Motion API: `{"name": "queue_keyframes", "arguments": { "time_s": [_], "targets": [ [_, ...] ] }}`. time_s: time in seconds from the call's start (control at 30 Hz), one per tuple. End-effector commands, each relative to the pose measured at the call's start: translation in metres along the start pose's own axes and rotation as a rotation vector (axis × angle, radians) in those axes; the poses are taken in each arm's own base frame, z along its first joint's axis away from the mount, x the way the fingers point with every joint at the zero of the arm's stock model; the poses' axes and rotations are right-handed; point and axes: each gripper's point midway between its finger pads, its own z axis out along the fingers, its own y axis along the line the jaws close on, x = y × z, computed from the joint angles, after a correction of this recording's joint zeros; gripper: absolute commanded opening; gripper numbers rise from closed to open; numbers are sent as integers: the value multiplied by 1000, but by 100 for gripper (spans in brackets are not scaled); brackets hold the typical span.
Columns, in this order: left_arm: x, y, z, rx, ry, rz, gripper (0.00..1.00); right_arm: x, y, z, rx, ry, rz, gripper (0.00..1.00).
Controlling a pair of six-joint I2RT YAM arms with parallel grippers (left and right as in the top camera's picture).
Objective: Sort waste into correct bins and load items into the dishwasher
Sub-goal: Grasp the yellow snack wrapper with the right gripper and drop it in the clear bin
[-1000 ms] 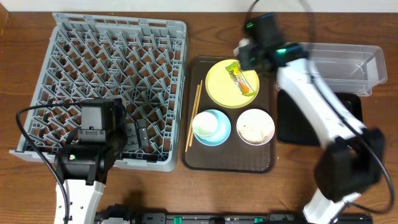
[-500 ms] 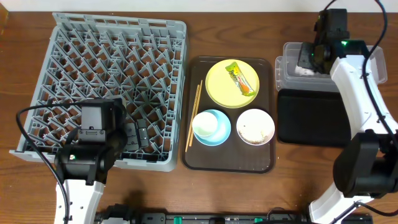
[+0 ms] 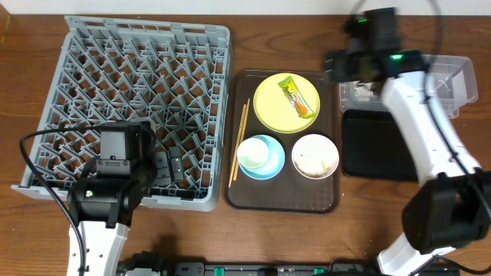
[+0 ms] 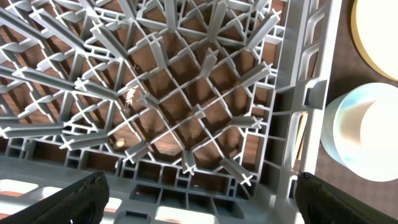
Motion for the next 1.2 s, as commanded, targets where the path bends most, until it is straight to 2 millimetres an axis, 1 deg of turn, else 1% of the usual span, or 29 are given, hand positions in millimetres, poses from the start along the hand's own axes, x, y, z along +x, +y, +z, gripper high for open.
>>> {"name": "queue_keyframes", "arguments": {
  "time_s": [0.0, 0.13, 0.17, 0.27, 0.4, 0.47, 0.53, 0.57, 0.63, 0.67, 0.7, 0.73, 0.77, 0.8, 0.83, 0.87, 0.9, 0.93, 1.0, 1.03, 1.07, 1.17],
  "targets": [
    [-6, 0, -5, 0, -16, -6, 96, 26, 39, 34, -30, 93, -187, 85],
    [-6, 0, -5, 0, -16, -6, 96, 49, 44, 68, 31, 169, -232, 92],
    [-6, 0, -5, 0, -16, -6, 96, 59, 46, 81, 38, 203, -249, 93],
    [-6, 0, -5, 0, -16, -6, 96, 73, 37, 98, 79, 249, -231, 93],
    [-6, 0, -5, 0, -16, -6, 96, 90, 33, 118, 83, 299, -218, 93],
    [-6, 0, -5, 0, -16, -6, 96, 97, 32, 125, 85, 321, -219, 93],
    [-6, 0, -5, 0, -16, -6, 96, 104, 30, 131, 88, 341, -208, 91],
    [-6, 0, -5, 0, -16, -6, 96, 107, 30, 134, 90, 350, -197, 88],
    [-6, 0, -5, 0, -16, -6, 96, 113, 31, 138, 85, 364, -179, 79],
    [-6, 0, -5, 0, -16, -6, 96, 114, 30, 140, 86, 369, -175, 73],
    [-6, 0, -5, 0, -16, -6, 96, 114, 30, 140, 87, 368, -172, 66],
    [-6, 0, -5, 0, -16, -6, 96, 114, 30, 140, 88, 368, -167, 62],
    [-6, 0, -5, 0, -16, -6, 96, 113, 30, 139, 89, 366, -159, 56],
    [-6, 0, -5, 0, -16, -6, 96, 112, 30, 138, 90, 362, -156, 47],
    [-6, 0, -5, 0, -16, -6, 96, 109, 30, 135, 90, 353, -151, 22],
    [-6, 0, -5, 0, -16, -6, 96, 105, 30, 131, 91, 342, -139, 10],
    [-6, 0, -5, 0, -16, -6, 96, 101, 30, 128, 92, 331, -130, 4],
    [-6, 0, -5, 0, -16, -6, 96, 96, 29, 123, 93, 316, -120, 1],
    [-6, 0, -5, 0, -16, -6, 96, 79, 27, 108, 93, 266, -98, 1],
    [-6, 0, -5, 0, -16, -6, 96, 62, 25, 93, 95, 211, -64, 1],
    [-6, 0, -5, 0, -16, -6, 96, 49, 22, 81, 98, 168, -31, 1],
    [-6, 0, -5, 0, -16, -6, 96, 17, 9, 50, 110, 52, 96, 1]
  ]
}}
